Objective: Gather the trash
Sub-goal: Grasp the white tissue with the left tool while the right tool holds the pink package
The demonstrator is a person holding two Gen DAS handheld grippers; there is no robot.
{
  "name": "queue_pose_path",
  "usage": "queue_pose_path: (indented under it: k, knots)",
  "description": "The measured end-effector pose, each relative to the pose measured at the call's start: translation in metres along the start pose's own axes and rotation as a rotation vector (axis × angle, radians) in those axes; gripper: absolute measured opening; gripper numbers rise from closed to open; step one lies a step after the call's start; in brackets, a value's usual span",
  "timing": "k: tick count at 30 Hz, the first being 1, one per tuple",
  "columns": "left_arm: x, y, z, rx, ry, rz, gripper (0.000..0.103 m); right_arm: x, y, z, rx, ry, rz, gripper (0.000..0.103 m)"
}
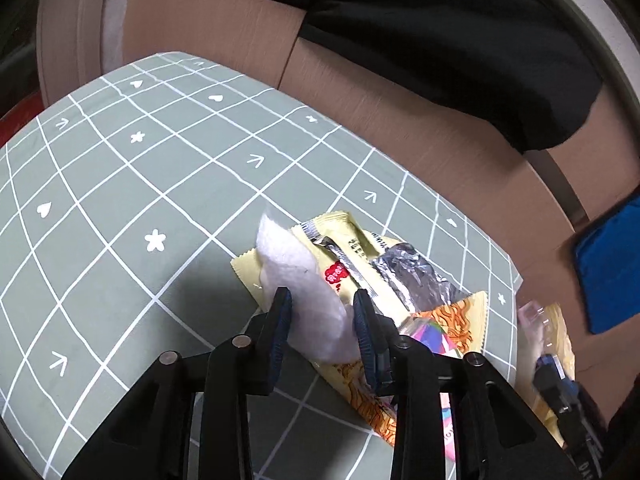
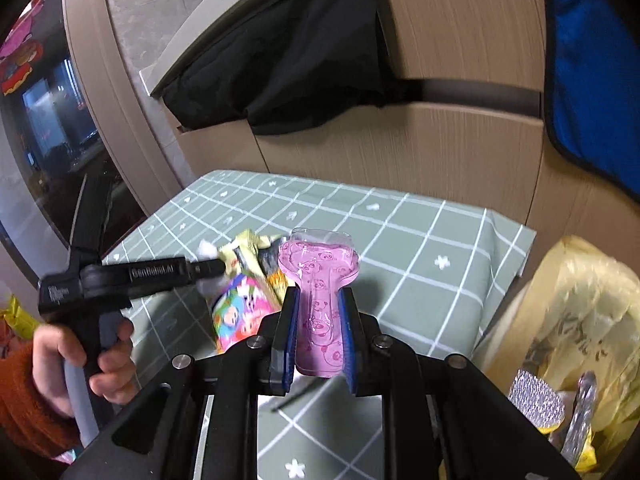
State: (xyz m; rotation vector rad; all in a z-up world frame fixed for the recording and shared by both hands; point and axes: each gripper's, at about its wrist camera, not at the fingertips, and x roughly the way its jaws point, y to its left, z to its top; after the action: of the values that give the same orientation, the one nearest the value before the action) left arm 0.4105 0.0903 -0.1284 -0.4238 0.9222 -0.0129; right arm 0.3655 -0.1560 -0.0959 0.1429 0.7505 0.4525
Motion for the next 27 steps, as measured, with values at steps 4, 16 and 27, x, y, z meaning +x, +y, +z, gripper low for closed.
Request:
queue_pose_path:
  k: [4,16,27]
  knots:
    - [-0.018,-0.002,-0.003,0.036,-0.051,0.001,0.009,-0.001,0.004,-0.01,-0.005,0.005,0.013,0.017]
    - [-0.106,0.004,-0.019,0.021,-0.202,-0.025,0.005,-0.051,0.04,-0.013,-0.105,-0.08,-0.018,0.017]
    - [-0.175,-0.061,-0.059,0.197,-0.336,-0.101,0.005,-0.12,0.042,-0.017,-0.125,-0.187,-0.084,0.017]
